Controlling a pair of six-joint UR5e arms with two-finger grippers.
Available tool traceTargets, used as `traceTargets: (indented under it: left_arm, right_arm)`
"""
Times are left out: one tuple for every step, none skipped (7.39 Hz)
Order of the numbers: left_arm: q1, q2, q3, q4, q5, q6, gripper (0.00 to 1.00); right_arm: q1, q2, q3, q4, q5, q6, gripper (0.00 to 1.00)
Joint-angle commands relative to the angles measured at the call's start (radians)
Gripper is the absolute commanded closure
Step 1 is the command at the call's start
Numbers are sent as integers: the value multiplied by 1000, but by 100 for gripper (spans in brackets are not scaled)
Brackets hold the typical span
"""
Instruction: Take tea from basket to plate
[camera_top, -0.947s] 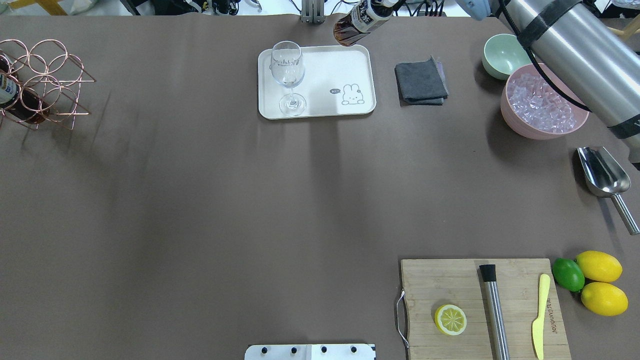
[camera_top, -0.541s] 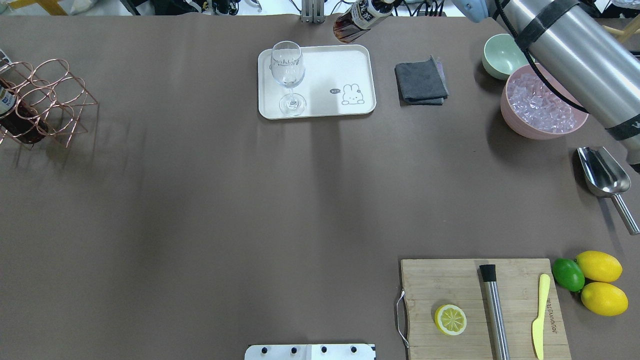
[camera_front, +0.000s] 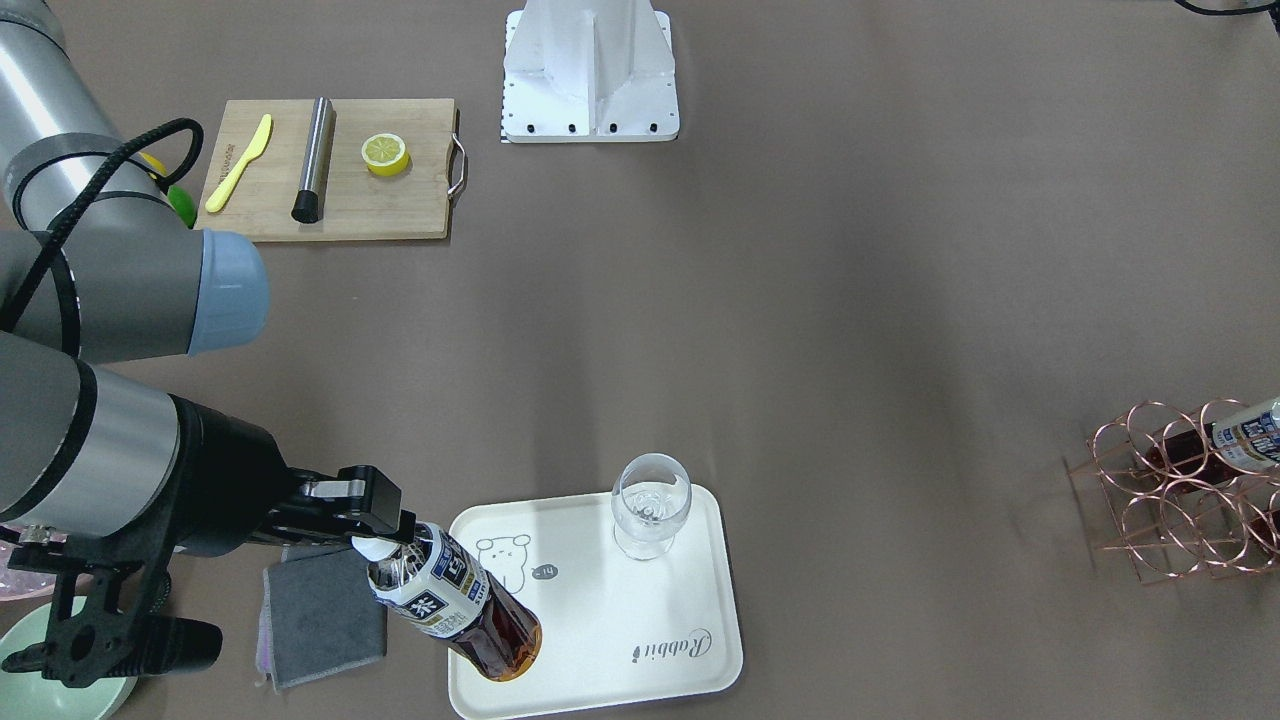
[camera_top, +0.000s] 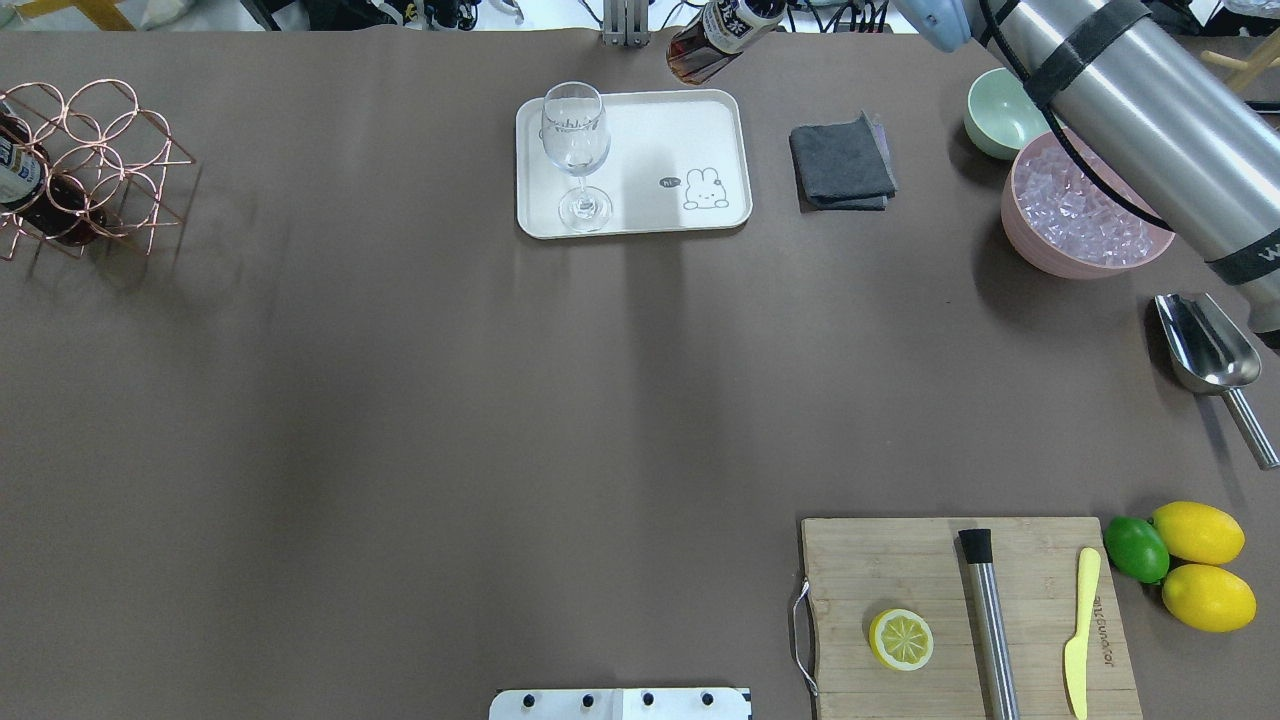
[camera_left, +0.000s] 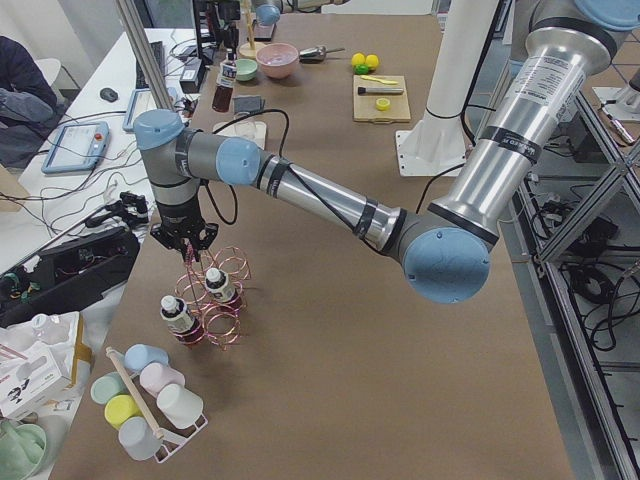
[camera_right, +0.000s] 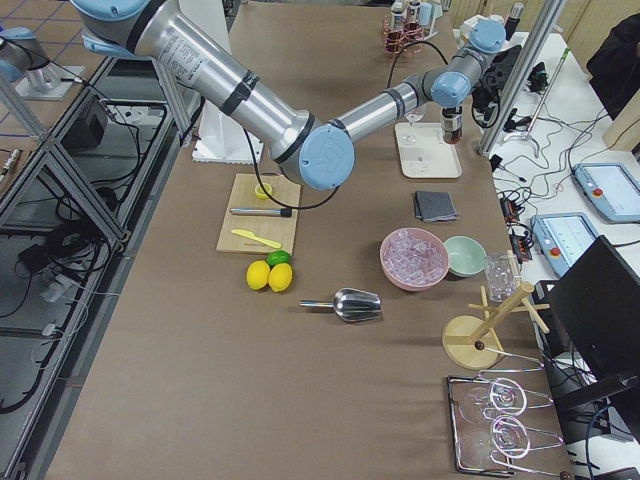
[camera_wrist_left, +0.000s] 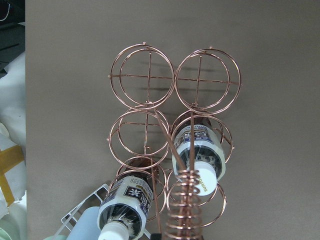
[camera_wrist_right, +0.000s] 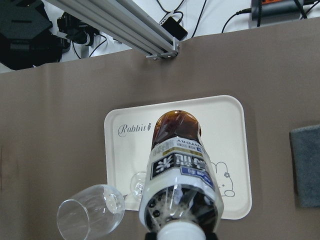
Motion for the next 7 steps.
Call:
traceTargets:
  left_arm:
    - [3, 7, 0, 0, 0, 0, 100]
    - [4, 9, 0, 0, 0, 0, 100]
    - [8, 9, -1, 0, 2, 0, 100]
    - [8, 10, -3, 0, 0, 0, 100]
    - [9, 12, -4, 0, 2, 0, 100]
    - [9, 13, -6, 0, 2, 0, 100]
    - [9, 15, -6, 0, 2, -1, 100]
  right_arm:
    - [-11, -2, 0, 47, -81, 1, 100]
    - [-19, -3, 0, 65, -109, 1, 100]
    - [-27, -6, 1, 82, -142, 1, 100]
    - [-30, -6, 3, 84, -161, 1, 100]
    - [-33, -5, 3, 110, -194, 1, 100]
    - [-41, -5, 3, 122, -224, 2, 100]
    - [-50, -3, 3, 128, -262, 2, 100]
